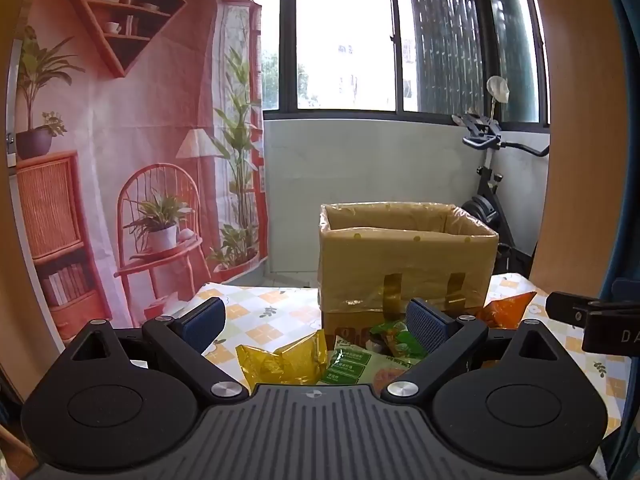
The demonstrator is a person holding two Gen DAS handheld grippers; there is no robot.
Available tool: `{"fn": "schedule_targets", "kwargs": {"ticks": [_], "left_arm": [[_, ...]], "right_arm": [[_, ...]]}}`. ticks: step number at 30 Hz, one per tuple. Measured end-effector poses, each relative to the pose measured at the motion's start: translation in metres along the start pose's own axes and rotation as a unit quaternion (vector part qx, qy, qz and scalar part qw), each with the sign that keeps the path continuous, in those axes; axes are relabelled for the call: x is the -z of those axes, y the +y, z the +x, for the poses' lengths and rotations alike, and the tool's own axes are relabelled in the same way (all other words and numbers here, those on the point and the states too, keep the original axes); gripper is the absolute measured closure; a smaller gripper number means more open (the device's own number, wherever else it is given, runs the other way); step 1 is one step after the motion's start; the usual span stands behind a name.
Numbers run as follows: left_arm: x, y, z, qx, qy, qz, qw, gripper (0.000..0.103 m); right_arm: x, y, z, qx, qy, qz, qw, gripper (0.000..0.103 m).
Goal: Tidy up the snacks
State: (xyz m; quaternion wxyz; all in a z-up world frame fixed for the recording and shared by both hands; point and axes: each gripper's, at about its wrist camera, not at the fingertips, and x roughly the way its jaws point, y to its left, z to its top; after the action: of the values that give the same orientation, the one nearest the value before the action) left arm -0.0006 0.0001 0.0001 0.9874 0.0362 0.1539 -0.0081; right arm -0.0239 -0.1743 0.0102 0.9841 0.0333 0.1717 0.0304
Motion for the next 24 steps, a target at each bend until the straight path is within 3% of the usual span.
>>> {"fn": "schedule_targets", "kwargs": {"ticks": [24], "left_arm": [[-0.001,0.005,-0.001,0.02,0.013,-0.011,0.9997,0.005]], "right_arm": [[0.009,0.004,0.009,0.0,0.004,-0.003,1.0,0.0]]}}
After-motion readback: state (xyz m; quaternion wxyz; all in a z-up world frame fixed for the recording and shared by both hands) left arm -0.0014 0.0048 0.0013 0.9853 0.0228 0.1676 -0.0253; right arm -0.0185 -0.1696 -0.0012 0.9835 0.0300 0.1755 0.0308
